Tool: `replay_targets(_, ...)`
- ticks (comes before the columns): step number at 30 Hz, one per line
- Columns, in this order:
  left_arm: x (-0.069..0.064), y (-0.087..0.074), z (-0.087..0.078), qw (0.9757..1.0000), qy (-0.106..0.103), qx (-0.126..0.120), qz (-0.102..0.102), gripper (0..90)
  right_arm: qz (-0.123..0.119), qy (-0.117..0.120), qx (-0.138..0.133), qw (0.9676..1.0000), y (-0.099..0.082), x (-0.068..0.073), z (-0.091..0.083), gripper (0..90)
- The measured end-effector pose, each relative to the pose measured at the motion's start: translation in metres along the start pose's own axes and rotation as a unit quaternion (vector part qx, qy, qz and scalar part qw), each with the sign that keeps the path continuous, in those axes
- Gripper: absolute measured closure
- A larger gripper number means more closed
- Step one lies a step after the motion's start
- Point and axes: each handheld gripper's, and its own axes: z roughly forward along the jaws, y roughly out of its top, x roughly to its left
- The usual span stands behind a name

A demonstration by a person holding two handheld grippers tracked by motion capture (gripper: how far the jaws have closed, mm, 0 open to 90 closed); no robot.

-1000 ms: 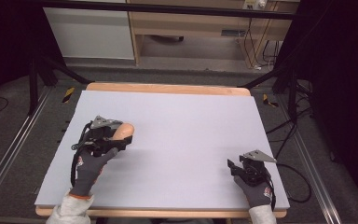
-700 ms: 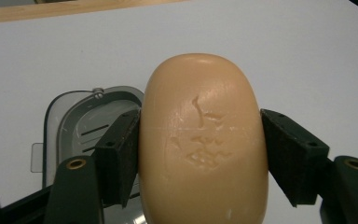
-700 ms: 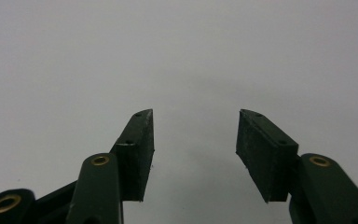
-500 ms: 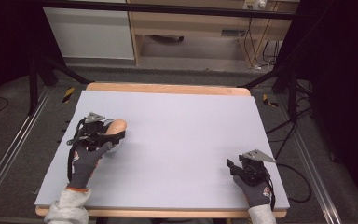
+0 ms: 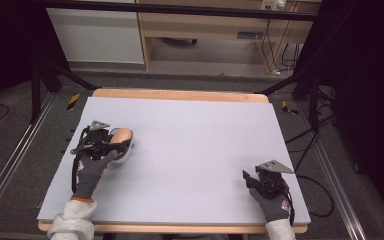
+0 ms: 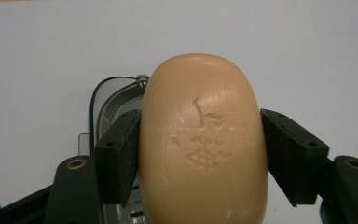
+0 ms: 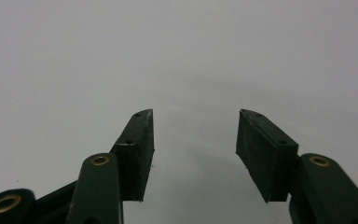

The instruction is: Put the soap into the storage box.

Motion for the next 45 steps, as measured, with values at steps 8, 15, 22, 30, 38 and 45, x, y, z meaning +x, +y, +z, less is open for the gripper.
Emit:
replay_targets(8,0.006,-0.003,0.005,0.9999,0.008,0.007,-0.007,31.8,0.005,0.002,0.003,1.0,0.0,0.002,0.0,46.4)
replay_targets(15,0.01,-0.006,0.008,0.9998,0.013,0.01,-0.012,31.9,0.001,0.001,0.003,1.0,0.0,0.002,0.001,46.4)
replay_targets(22,0.012,-0.008,0.012,0.9996,0.018,0.014,-0.014,31.8,-0.003,0.0,0.003,1.0,0.0,0.002,0.002,46.4)
replay_targets(30,0.011,-0.009,0.014,0.9995,0.023,0.019,-0.009,31.8,-0.005,0.001,0.002,1.0,0.0,0.002,0.001,46.2)
replay_targets(38,0.013,-0.01,0.013,0.9996,0.022,0.012,-0.015,31.4,-0.006,0.001,0.002,1.0,0.0,0.003,0.002,45.9)
replay_targets(45,0.012,-0.011,0.013,0.9996,0.023,0.013,-0.012,30.2,-0.007,0.001,0.002,1.0,0.0,0.004,0.002,45.7)
